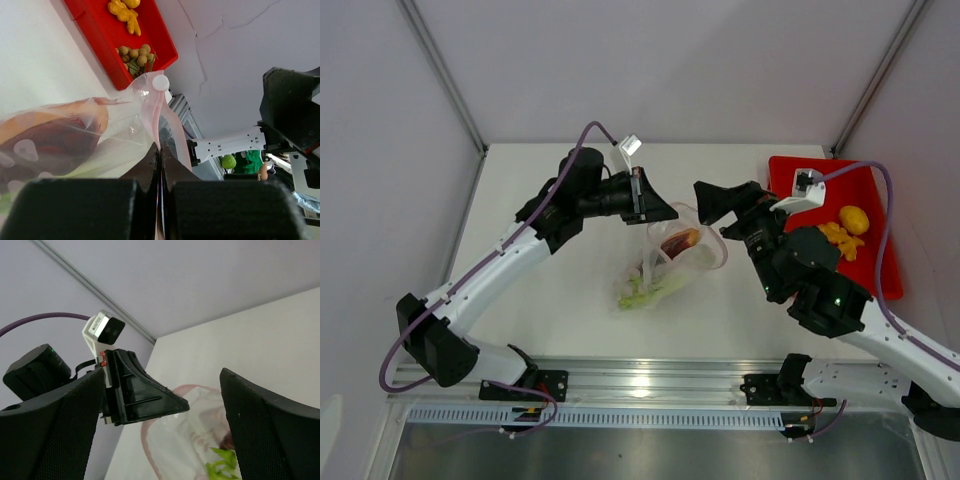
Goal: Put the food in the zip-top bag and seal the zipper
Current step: Place the fake vegetable in the zipper food storage bag, then pick up the fake fruit from the bin.
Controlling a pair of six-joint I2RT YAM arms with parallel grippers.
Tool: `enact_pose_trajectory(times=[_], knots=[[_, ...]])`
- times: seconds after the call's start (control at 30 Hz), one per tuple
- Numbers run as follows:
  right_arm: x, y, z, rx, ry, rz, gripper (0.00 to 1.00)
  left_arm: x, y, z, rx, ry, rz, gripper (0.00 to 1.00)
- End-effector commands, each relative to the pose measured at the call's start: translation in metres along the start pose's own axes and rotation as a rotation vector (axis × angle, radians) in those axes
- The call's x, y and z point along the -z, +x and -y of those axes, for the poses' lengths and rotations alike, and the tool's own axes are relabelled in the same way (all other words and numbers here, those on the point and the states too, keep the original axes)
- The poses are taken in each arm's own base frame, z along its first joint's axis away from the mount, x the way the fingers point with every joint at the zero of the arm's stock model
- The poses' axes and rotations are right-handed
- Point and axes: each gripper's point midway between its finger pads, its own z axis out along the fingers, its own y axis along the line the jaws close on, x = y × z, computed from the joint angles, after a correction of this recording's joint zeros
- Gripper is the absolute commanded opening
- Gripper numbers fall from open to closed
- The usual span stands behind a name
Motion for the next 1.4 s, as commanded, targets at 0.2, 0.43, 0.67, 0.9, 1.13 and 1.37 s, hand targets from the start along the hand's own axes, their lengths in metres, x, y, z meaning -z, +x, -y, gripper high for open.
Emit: enact_pose_trajectory(times=[0.2,0.43,0.67,0.9,1.13,1.37], knots=[[0.008,-0.002,0.044,0.202,0.145,-0.094,0.73,0.012,-0.012,0.028,-0.043,0.079,0.053,0.01],[0.001,0.040,0.082,0.239,0.194,-0.312,0.70,0.013,-0.009,0.027,-0.047,0.081,0.045,0.01],[0.001,0.066,0.096,0.245,0.155,-0.422,0.68,0.013,-0.005,0.029,-0.048,0.103,0.034,0.01],[0.002,0.097,0.087,0.210,0.060,-0.518,0.60,0.014,-0.002,0.028,-0.051,0.103,0.027,0.01],[0.010,0.121,0.103,0.235,0.071,-0.596,0.56,0.017,-0.003,0.029,-0.067,0.091,0.021,0.01],[0.010,0.123,0.103,0.267,0.053,-0.612,0.21,0.024,0.005,0.021,-0.071,0.033,-0.007,0.01]])
